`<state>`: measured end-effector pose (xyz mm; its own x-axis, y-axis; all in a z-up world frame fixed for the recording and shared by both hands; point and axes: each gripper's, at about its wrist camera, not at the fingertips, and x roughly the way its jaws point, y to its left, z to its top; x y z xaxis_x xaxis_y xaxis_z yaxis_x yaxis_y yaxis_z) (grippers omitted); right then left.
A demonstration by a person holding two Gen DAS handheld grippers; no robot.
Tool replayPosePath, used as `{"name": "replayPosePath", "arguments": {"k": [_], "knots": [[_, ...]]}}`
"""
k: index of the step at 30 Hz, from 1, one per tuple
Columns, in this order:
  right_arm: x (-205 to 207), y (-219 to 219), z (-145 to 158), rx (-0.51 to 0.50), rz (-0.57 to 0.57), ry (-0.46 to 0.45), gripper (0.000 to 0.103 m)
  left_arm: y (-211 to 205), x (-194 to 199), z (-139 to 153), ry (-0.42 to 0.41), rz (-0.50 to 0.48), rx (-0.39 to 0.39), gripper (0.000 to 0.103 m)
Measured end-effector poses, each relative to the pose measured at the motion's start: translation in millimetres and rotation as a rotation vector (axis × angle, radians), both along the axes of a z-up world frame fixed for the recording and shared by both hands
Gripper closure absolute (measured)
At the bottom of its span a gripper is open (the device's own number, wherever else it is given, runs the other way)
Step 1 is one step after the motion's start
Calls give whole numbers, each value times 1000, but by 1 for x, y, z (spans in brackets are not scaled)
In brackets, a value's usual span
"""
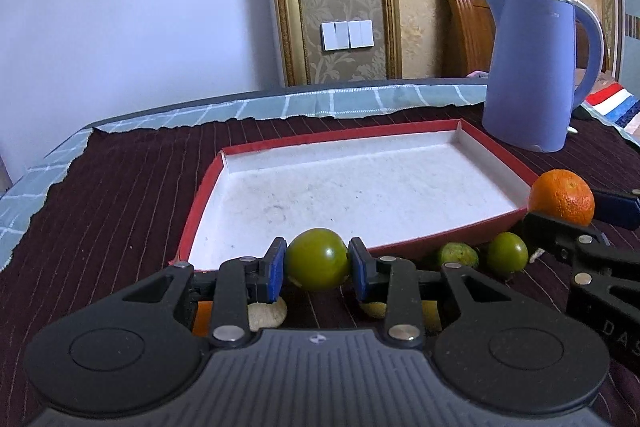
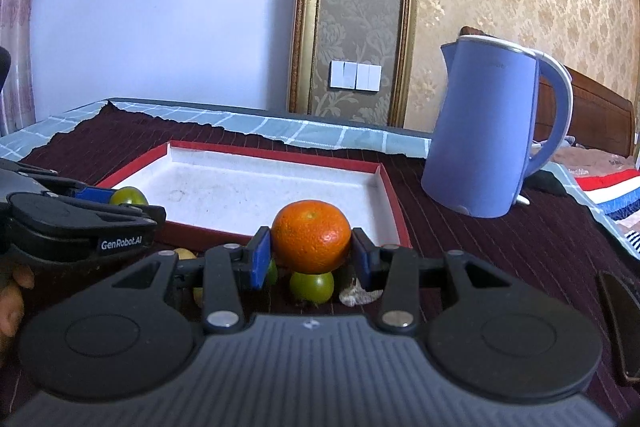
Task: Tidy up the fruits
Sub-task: 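Lift the green lime with the left gripper while the right gripper lifts the orange, then carry the lime over the red tray with the left gripper while the right carries the orange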
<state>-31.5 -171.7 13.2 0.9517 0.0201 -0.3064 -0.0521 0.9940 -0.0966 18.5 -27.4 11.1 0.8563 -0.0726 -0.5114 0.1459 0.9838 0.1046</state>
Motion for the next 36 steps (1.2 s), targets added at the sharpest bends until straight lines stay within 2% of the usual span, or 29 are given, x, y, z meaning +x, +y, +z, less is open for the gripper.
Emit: {"name": "replayPosePath", "arguments": {"k": [18,36], "knots": [[23,8,11,-15,10,0,63,0,25,5,-11,31,25,70],[57,2,13,21,2,26,63,1,65,1,19,72,37,70]]}}
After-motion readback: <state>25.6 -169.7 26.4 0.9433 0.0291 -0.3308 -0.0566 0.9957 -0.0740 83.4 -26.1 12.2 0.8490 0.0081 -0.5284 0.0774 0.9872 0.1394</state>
